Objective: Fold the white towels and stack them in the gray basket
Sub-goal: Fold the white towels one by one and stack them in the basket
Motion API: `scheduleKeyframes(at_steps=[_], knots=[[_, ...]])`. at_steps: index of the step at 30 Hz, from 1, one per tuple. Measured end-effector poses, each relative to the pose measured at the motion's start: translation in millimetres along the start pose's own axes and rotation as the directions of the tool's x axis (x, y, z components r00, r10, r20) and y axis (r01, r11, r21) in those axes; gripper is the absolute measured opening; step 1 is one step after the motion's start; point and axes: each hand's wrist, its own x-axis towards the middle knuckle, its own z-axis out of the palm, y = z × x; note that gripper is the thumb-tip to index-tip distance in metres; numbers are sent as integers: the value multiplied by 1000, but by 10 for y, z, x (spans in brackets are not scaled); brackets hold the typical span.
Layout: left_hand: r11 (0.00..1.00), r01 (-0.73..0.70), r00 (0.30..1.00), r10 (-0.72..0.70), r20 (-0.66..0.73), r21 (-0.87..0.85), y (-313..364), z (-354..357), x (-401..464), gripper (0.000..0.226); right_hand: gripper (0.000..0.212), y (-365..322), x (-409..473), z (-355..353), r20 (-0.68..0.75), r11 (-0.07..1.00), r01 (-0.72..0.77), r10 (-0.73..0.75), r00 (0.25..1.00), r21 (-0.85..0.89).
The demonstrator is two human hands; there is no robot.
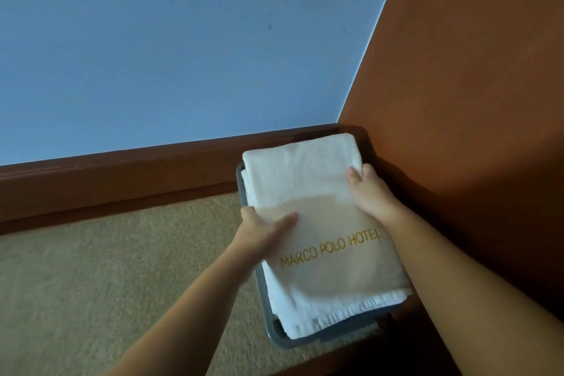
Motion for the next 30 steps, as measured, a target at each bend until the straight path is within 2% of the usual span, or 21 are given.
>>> scheduleKeyframes(at_steps=[2, 5, 7, 9, 11, 13, 14, 16, 18, 19, 22, 25, 28, 30], knots=[[987, -74, 997, 70, 34, 145, -128, 54, -189, 75, 41, 9, -21, 21, -21, 1000, -5, 5, 1000, -5], [924, -136, 987, 156, -27, 358, -187, 147, -329, 73, 40, -11, -15, 32, -62, 998, -11, 7, 998, -62], [857, -139, 973, 212, -93, 497, -149, 167, -354, 79, 40, -56, 8, 52, -118, 987, -8, -11, 993, -160], [705, -161, 914, 371, -165, 691, -66, 128, -336, 94, 39, -106, 39, 91, -247, 958, 68, -140, 959, -278], [523, -211, 817, 558, -144, 825, 111, 74, -253, 98, 52, -217, 28, 137, -323, 887, 260, -391, 862, -381], [328, -304, 763, 646, 23, 894, 331, 51, -45, 96, 57, -346, 34, 177, -198, 788, 416, -544, 816, -453], [238, -339, 765, 634, 119, 910, 417, 59, 85, 99, 58, -374, 63, 211, -83, 758, 440, -540, 838, -481], [120, -362, 826, 501, 258, 924, 505, 80, 360, 113, 62, -303, 202, 307, 91, 733, 419, -443, 892, -535], [97, -365, 880, 362, 308, 926, 464, 116, 595, 126, 64, -166, 363, 373, 122, 749, 381, -379, 917, -542], [100, -363, 888, 338, 312, 926, 413, 142, 681, 129, 63, -110, 430, 393, 131, 756, 368, -356, 925, -542], [146, -354, 893, 347, 287, 924, 319, 236, 796, 131, 61, -87, 540, 362, 193, 768, 338, -277, 941, -544], [141, -340, 901, 332, 279, 930, 411, 253, 734, 129, 62, -208, 503, 237, 261, 769, 350, -243, 934, -534], [97, -326, 902, 328, 279, 940, 491, 203, 477, 131, 63, -263, 259, 117, 282, 771, 386, -275, 919, -506], [117, -360, 896, 319, 308, 926, 394, 193, 215, 135, 61, -164, -16, 107, 252, 773, 400, -313, 916, -493]])
